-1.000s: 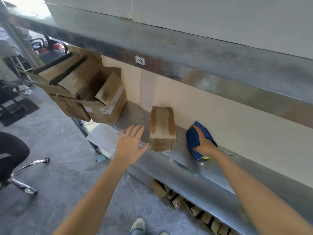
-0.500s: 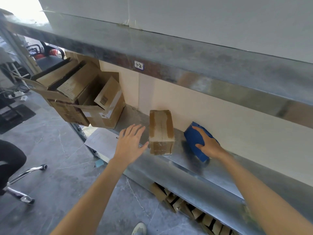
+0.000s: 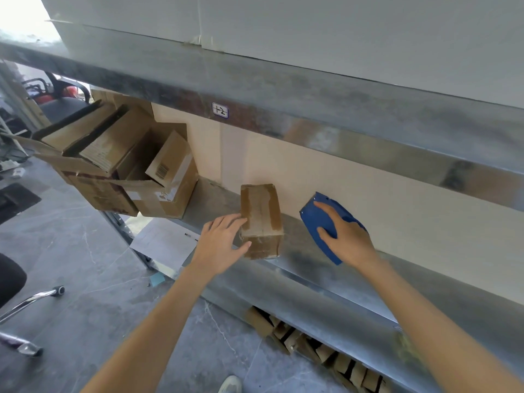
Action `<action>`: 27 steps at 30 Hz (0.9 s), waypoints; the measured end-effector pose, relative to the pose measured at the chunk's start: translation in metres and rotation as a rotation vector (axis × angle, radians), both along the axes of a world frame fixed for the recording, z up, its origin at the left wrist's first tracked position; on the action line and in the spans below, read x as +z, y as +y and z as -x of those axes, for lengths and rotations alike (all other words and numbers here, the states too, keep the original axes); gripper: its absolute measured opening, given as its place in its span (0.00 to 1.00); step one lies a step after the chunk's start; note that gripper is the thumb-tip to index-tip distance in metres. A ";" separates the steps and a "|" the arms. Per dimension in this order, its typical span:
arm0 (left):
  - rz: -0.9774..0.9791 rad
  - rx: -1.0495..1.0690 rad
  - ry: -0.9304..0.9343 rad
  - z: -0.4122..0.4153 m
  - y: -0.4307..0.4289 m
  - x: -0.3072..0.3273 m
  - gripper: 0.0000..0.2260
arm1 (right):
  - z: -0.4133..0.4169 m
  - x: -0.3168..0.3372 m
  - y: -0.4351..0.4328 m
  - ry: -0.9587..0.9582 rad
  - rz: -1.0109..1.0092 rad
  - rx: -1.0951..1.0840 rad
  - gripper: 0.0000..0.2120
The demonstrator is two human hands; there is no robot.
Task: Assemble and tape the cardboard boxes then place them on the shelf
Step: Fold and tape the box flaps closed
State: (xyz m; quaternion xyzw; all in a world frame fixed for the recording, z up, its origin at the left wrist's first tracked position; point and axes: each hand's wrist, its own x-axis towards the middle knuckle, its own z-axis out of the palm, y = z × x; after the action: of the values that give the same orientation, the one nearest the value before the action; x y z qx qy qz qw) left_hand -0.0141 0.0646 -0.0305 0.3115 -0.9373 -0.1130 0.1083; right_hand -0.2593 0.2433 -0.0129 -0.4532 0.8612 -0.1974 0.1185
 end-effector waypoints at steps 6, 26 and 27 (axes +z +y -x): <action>-0.103 -0.015 0.140 0.001 -0.009 0.025 0.20 | -0.021 0.041 -0.016 0.124 0.122 0.221 0.27; -0.630 -0.144 0.291 -0.002 -0.006 0.037 0.16 | -0.069 0.049 -0.011 0.335 0.030 0.646 0.27; -0.629 -0.144 0.290 -0.001 -0.006 0.037 0.16 | -0.069 0.048 -0.011 0.334 0.034 0.649 0.27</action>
State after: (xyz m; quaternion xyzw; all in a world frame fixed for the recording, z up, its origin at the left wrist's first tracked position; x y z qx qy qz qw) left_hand -0.0133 0.0588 0.0061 0.2435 -0.8510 -0.4464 0.1309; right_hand -0.1903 0.2326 0.0356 -0.7309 0.6765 -0.0868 0.0253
